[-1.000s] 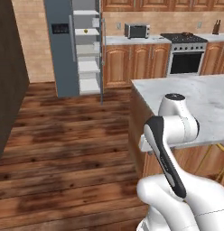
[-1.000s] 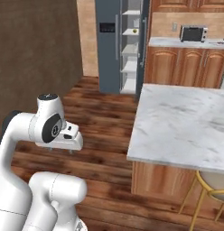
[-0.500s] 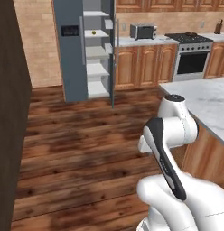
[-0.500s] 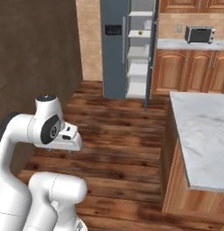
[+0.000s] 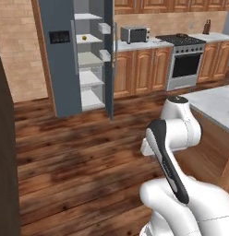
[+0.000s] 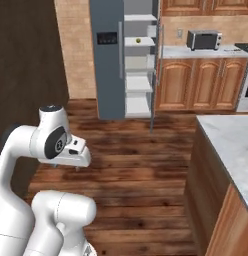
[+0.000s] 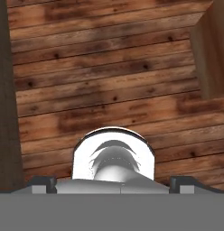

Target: Place the cold items (potato and lemon) from the fridge in one tupperware on the dining counter. Place the warm items (hot dog and kebab skewer) in the stove area in another tupperware.

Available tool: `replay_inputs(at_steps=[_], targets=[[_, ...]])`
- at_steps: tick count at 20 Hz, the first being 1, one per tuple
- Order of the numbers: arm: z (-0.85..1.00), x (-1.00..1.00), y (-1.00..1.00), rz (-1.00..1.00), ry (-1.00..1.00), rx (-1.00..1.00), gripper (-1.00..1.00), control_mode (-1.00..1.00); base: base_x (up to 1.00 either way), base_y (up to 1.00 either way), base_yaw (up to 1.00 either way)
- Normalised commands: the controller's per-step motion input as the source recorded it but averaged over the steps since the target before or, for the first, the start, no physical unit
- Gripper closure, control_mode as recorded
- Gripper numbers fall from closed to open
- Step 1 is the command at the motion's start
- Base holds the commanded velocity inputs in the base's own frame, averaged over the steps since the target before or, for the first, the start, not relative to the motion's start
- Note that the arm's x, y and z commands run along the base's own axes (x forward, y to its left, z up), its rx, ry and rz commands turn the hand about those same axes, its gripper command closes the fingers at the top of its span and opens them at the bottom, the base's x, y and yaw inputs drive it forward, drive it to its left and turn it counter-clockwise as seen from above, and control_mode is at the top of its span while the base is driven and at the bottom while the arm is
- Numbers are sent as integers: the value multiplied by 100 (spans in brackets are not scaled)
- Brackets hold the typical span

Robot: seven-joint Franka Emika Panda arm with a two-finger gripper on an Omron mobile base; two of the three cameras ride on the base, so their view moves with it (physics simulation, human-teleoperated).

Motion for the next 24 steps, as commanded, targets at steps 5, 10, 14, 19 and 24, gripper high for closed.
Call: replay_inputs(at_steps=[5,10,14,19,24], targets=[[0,0,0,0,0,0,-100,100,100,81,-6],[0,0,0,0,0,0,-100,100,100,52,0],[0,0,0,0,0,0,-100,100,100,34,0],[0,0,0,0,0,0,-100,100,100,9,0],[0,0,0,0,0,0,-100,100,100,0,11]])
